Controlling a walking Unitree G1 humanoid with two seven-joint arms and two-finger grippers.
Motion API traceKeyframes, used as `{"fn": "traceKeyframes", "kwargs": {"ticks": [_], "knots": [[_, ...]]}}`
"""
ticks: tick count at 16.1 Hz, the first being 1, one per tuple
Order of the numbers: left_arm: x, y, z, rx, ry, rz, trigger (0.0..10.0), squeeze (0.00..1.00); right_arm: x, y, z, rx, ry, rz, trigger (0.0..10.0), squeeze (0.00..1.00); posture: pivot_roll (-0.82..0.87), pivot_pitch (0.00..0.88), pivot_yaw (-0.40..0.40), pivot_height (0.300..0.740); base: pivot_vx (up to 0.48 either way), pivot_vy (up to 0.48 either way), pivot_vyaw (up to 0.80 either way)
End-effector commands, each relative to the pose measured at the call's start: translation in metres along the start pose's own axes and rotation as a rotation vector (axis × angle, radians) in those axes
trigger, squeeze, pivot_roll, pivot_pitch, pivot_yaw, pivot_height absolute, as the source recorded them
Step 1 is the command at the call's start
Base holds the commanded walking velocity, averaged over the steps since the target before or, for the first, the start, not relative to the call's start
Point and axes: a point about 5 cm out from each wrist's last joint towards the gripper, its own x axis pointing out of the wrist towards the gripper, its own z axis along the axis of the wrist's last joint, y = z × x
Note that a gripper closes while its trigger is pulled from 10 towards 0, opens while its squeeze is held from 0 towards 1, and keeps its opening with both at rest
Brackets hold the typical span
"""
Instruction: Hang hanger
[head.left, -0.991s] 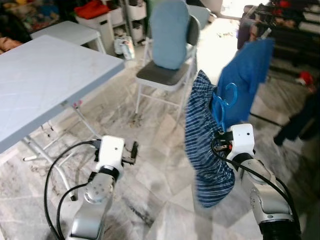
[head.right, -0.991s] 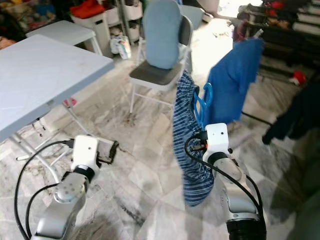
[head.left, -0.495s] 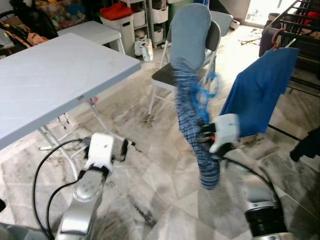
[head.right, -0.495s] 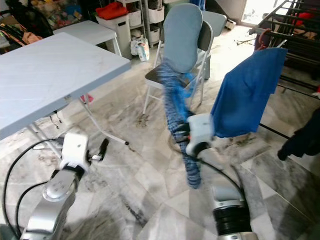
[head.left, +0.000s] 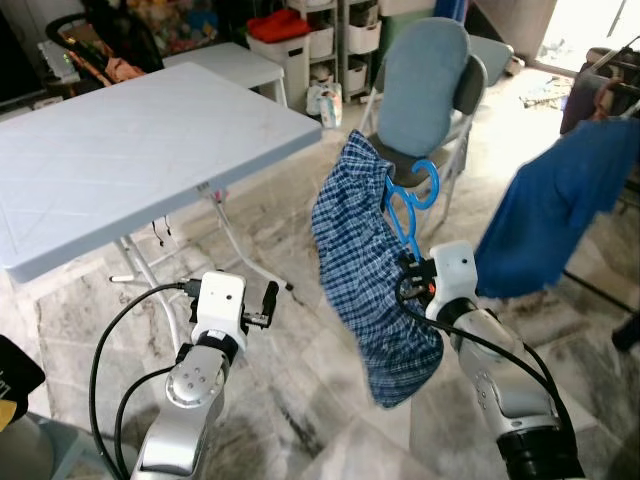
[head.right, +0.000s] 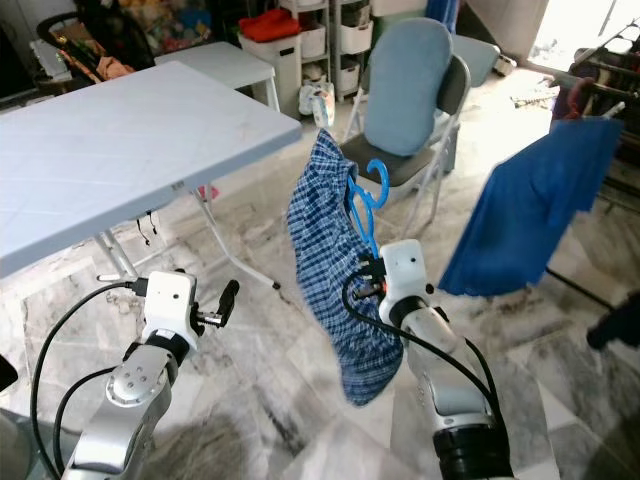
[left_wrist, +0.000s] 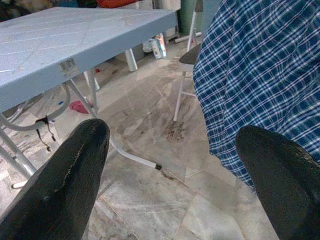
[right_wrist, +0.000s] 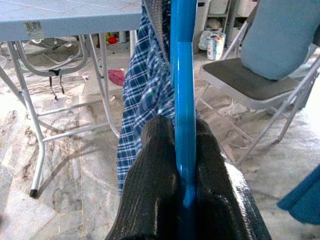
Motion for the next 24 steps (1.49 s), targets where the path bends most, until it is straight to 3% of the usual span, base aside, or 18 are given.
{"fn": "traceKeyframes", "kwargs": {"ticks": [1, 13, 14, 20, 24], "knots": [[-0.001, -0.001, -0.001, 0.001, 0.002, -0.007, 10.0, 0.0, 0.002, 0.004, 0.014, -0.022, -0.057, 0.02, 10.0, 0.0, -0.09, 0.0, 0.032, 0.74, 0.364, 0.0, 0.0], [-0.002, -0.003, -0.003, -0.012, 0.011, -0.017, 10.0, 0.0, 0.0, 0.007, 0.014, -0.034, -0.058, 0.026, 10.0, 0.0, -0.09, 0.01, 0.03, 0.74, 0.383, 0.0, 0.0], [-0.003, -0.003, -0.002, -0.045, 0.004, -0.005, 10.0, 0.0, -0.001, 0.007, 0.013, -0.033, -0.056, 0.03, 10.0, 0.0, -0.09, 0.011, 0.03, 0.74, 0.0, 0.0, 0.0], [-0.003, 0.0, -0.003, -0.022, 0.021, 0.034, 10.0, 0.0, 0.0, 0.011, 0.012, -0.036, -0.046, 0.052, 10.0, 0.0, -0.09, 0.016, 0.024, 0.74, 0.0, 0.0, 0.0], [-0.002, 0.002, -0.004, -0.01, 0.032, 0.055, 10.0, 0.0, 0.001, 0.014, 0.012, -0.046, -0.046, 0.065, 10.0, 0.0, -0.09, 0.02, 0.022, 0.74, 0.0, 0.0, 0.75]]}}
